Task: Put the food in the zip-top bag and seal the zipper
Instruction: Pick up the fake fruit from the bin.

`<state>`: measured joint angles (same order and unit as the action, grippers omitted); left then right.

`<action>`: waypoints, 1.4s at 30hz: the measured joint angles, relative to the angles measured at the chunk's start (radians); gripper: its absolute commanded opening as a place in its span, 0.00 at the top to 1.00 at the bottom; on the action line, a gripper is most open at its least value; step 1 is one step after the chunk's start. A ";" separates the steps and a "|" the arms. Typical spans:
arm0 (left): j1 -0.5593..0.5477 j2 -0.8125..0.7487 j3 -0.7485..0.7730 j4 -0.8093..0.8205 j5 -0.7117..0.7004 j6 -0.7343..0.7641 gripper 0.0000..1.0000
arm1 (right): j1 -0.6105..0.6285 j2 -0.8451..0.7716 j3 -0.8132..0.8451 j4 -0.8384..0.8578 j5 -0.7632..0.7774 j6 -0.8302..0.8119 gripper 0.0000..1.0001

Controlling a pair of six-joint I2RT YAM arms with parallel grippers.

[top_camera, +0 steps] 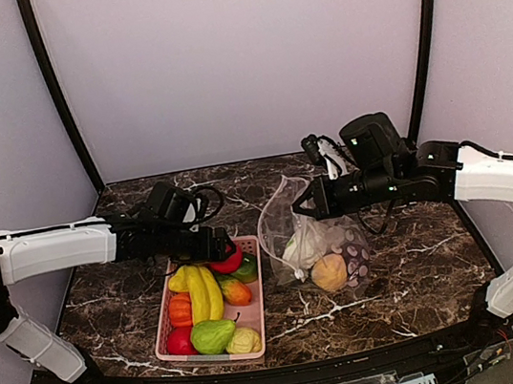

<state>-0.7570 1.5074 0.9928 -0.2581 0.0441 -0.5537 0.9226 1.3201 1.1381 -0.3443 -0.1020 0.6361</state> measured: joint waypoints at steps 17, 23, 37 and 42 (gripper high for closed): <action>0.008 -0.002 -0.008 0.019 0.001 -0.003 0.36 | 0.000 0.000 0.000 -0.002 -0.003 -0.007 1.00; 0.008 -0.067 -0.039 0.038 0.001 -0.003 0.37 | 0.000 0.000 0.000 -0.003 -0.003 -0.007 1.00; 0.008 -0.374 -0.161 0.215 0.164 0.040 0.38 | 0.012 0.012 0.018 -0.013 -0.011 -0.011 1.00; -0.019 -0.407 -0.160 0.324 0.235 0.015 0.39 | 0.033 0.045 0.044 -0.019 -0.011 -0.016 1.00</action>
<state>-0.7765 1.1004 0.8330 0.0662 0.2787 -0.5388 0.9554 1.3647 1.1824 -0.3630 -0.1127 0.6197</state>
